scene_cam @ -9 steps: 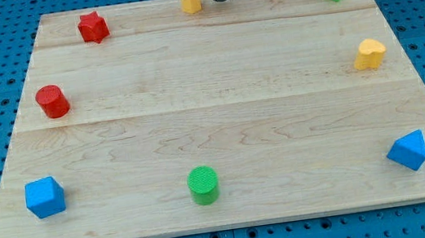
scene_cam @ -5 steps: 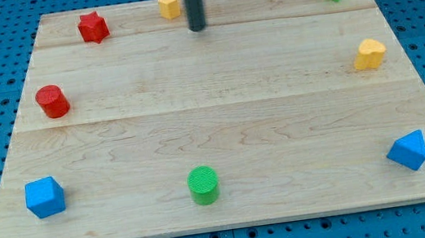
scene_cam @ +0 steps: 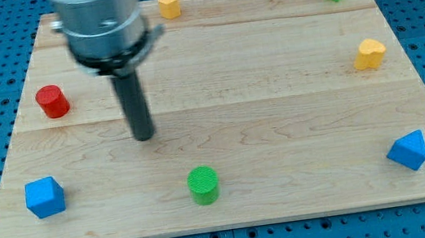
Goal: Move the red star to the top right corner of the board
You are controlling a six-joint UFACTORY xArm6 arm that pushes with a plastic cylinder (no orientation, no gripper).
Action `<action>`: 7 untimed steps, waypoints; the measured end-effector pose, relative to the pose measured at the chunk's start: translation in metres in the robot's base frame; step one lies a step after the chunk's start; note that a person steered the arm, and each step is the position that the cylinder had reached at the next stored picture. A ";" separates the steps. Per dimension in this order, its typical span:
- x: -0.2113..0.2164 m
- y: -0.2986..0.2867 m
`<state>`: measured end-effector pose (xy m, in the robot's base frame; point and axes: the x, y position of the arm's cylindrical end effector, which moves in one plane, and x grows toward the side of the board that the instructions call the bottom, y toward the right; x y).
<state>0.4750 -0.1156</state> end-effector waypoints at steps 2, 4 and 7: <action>-0.162 -0.030; -0.230 -0.024; -0.145 0.055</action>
